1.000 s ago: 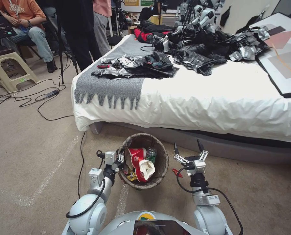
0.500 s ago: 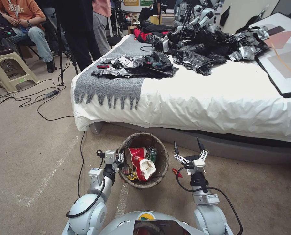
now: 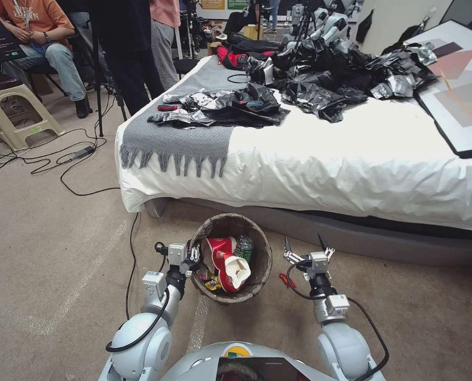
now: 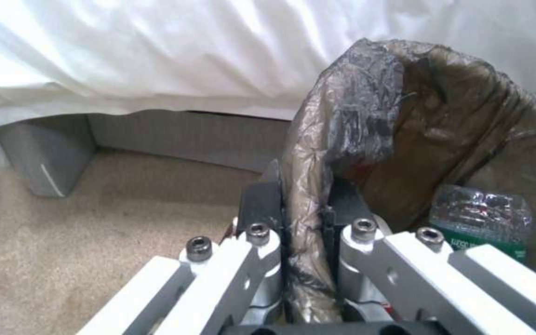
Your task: Pick up the trash bin, then pick up the garbage from the floor and place it into the trash bin.
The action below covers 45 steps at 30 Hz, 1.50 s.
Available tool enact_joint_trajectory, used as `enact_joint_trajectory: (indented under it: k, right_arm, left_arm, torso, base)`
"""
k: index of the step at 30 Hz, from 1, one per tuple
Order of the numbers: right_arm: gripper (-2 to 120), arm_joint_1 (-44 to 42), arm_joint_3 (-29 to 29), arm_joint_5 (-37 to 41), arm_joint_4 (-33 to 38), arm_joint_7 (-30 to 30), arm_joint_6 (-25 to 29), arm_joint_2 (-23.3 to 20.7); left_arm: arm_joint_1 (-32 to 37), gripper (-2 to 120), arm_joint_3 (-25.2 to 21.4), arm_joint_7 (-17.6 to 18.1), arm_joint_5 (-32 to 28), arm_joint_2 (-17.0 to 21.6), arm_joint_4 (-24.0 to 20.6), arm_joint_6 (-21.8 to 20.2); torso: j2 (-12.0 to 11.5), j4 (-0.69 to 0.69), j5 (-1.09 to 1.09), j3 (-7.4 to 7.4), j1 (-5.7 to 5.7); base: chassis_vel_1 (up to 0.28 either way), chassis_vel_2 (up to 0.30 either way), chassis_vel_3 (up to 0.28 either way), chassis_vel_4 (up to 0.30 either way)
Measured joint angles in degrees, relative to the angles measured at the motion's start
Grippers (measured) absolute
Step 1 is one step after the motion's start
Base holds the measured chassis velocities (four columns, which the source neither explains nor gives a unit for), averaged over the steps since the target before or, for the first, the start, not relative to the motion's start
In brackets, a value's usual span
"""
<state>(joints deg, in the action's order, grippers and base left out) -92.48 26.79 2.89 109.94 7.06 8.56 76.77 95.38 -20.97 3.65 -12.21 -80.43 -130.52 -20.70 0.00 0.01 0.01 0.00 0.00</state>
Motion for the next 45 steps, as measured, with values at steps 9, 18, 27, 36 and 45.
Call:
enact_joint_trajectory:
  k: [9, 18, 27, 36, 45]
  right_arm:
    - [100, 3.4, -1.3, 3.6, -7.4, -1.6, -6.6, -1.2]
    - [100, 8.4, -3.1, 6.5, -19.0, -3.9, -11.4, -2.1]
    - [100, 10.6, -3.8, 7.3, -25.9, -5.8, -13.0, -2.2]
    - [100, 12.2, -4.1, 5.9, -29.6, -6.6, -11.9, -2.0]
    - [100, 14.3, -4.4, 5.1, -32.4, -6.9, -10.9, -1.8]
  left_arm:
    - [0.2, 6, -0.1, 0.0, 0.1, 0.1, -0.1, 0.1]
    - [0.3, 6, 0.3, 0.1, 0.4, 0.1, -0.1, 0.1]
    - [0.4, 6, 0.6, 0.1, 0.7, 0.0, 0.1, 0.0]
    - [0.3, 6, 0.5, 0.1, 0.7, 0.0, 0.2, -0.1]
    - [0.3, 6, 0.5, 0.1, 0.7, -0.1, 0.3, -0.1]
  torso:
    - [0.0, 0.00, 0.00, 0.00, 0.00]
    - [0.0, 0.00, 0.00, 0.00, 0.00]
    - [0.0, 0.00, -0.01, 0.00, 0.00]
    - [0.0, -0.01, -0.01, 0.00, 0.00]
    - [0.0, 0.00, -0.01, 0.00, 0.00]
  base:
    - [0.000, 0.000, 0.000, 0.000]
    - [0.000, 0.000, 0.000, 0.000]
    - [0.000, 0.000, 0.000, 0.000]
    - [0.000, 0.000, 0.000, 0.000]
    - [0.000, 0.000, 0.000, 0.000]
